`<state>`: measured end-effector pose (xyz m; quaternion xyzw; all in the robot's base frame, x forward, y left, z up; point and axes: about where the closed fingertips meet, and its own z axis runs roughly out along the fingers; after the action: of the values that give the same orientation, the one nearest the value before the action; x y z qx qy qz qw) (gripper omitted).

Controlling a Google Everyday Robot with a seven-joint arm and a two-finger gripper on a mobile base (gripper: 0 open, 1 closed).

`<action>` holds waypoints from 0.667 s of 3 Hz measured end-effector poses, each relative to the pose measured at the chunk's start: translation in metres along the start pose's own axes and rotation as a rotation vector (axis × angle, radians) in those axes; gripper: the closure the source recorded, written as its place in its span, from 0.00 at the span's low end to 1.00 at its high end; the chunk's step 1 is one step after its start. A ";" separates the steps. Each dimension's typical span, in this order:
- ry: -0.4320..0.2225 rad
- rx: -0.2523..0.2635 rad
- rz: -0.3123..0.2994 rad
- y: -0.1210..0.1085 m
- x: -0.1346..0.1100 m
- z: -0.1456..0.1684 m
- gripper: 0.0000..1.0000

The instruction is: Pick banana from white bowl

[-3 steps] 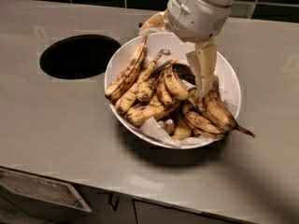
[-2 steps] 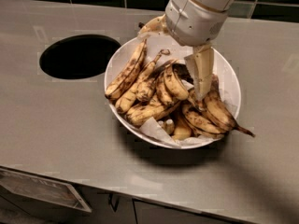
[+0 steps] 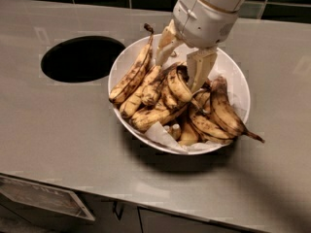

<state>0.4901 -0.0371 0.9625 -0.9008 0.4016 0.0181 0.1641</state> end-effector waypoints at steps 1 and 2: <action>0.000 0.000 0.000 0.000 0.000 0.000 0.65; 0.000 0.000 0.000 0.000 0.000 0.000 0.88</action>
Offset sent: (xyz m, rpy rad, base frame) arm 0.0000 0.0000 0.0000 0.0000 0.0000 0.0000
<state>0.4902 -0.0371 0.9625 -0.9008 0.4016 0.0181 0.1641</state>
